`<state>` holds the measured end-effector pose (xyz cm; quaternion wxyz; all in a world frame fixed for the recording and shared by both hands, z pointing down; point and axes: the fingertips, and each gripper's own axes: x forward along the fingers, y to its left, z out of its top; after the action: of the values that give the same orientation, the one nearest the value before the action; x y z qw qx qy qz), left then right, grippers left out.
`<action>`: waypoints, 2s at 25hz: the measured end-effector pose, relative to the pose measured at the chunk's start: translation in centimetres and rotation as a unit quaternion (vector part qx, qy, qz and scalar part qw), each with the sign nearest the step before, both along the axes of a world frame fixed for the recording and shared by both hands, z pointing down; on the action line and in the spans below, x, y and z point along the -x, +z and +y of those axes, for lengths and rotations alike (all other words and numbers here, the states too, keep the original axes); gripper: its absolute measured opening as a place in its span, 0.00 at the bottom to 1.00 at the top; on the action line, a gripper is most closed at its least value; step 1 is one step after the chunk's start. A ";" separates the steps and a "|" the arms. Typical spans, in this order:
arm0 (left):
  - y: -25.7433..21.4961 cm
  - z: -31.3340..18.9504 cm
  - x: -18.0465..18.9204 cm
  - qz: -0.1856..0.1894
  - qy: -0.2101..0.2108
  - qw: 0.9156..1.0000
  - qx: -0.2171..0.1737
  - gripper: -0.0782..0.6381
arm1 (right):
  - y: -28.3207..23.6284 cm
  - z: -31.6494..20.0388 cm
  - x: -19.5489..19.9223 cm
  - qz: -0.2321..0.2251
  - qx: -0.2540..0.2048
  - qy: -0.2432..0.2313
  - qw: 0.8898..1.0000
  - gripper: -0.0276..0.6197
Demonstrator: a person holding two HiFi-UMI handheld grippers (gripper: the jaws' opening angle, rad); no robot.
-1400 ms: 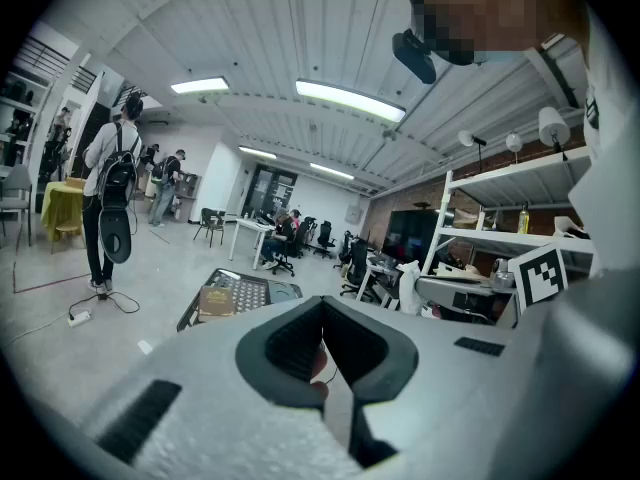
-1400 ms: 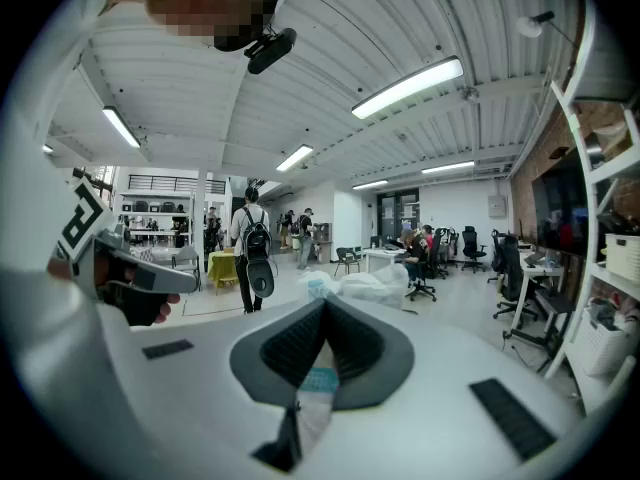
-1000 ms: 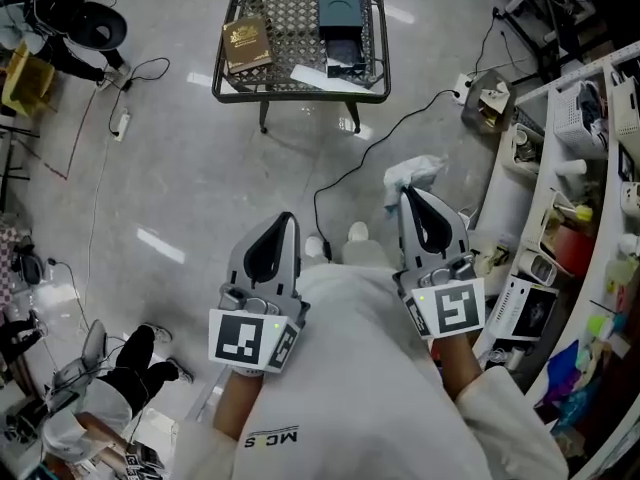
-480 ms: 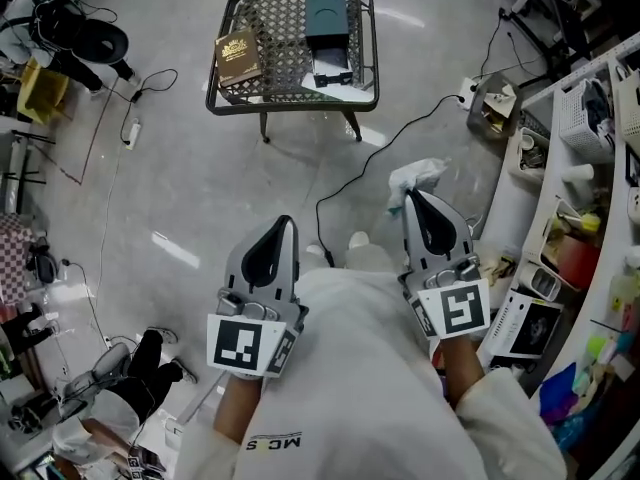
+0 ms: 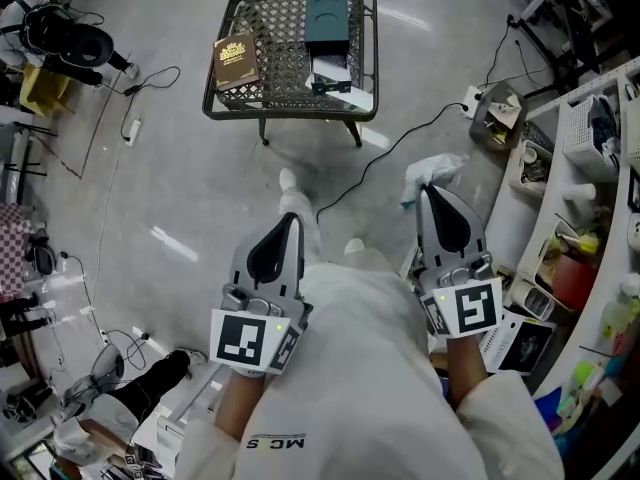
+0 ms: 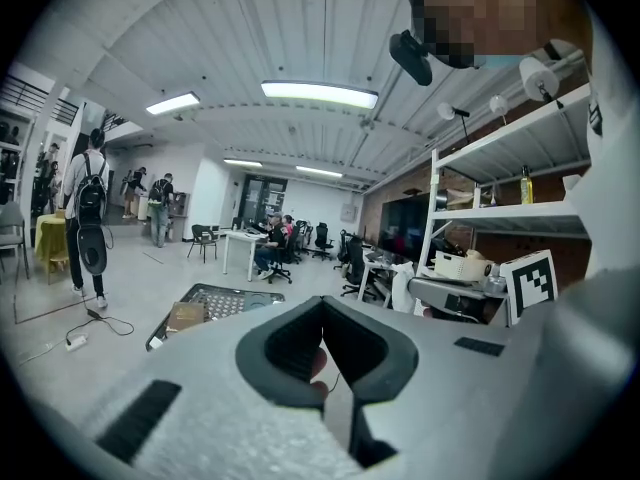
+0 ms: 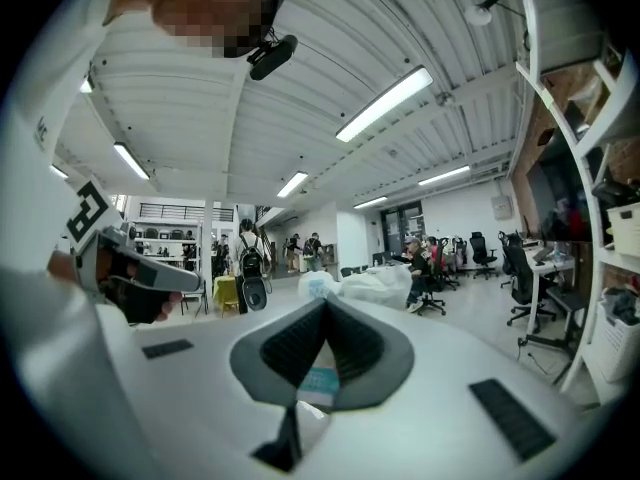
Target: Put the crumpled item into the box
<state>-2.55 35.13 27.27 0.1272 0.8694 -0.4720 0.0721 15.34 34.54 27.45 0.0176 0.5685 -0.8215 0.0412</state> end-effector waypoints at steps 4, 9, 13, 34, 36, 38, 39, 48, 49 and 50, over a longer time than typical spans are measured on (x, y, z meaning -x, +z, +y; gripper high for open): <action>0.9 -3.8 0.6 0.002 -0.001 1.000 0.010 0.14 | 1.3 -4.0 0.7 -0.007 0.015 0.005 1.000 0.07; 1.8 -11.0 1.6 0.018 0.005 0.999 0.026 0.14 | 2.2 -11.0 2.3 0.008 0.028 0.008 1.000 0.07; 1.7 -18.3 1.1 0.028 0.030 0.999 0.028 0.14 | 1.1 -17.8 5.1 0.023 0.013 -0.017 1.000 0.07; 0.1 -39.4 3.0 0.037 0.048 0.997 0.046 0.14 | 0.4 -38.6 6.8 0.038 0.049 -0.002 0.998 0.07; 0.0 -39.9 3.1 0.034 0.041 0.998 0.042 0.14 | 0.8 -39.2 6.8 0.038 0.054 -0.010 0.998 0.07; -0.1 -40.3 2.9 0.031 0.039 0.998 0.038 0.13 | 1.1 -39.6 6.8 0.039 0.055 -0.015 0.998 0.07; 0.0 -40.4 2.8 0.030 0.038 0.998 0.038 0.14 | 1.1 -39.8 6.9 0.039 0.055 -0.019 0.998 0.07; 1.6 -40.9 2.1 0.015 0.028 0.998 0.048 0.14 | 3.8 -40.7 6.7 0.036 0.080 -0.034 0.996 0.07; 1.9 -41.1 2.1 0.014 0.027 0.998 0.052 0.14 | 4.2 -41.0 6.7 0.035 0.084 -0.036 0.995 0.07; 2.3 -41.2 2.1 0.012 0.026 0.998 0.055 0.14 | 4.7 -41.2 6.7 0.035 0.087 -0.038 0.995 0.07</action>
<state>-4.63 -6.09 29.57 0.1789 0.8738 -0.4430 0.0911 8.61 -6.69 32.11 0.0975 0.5341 -0.8347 0.0921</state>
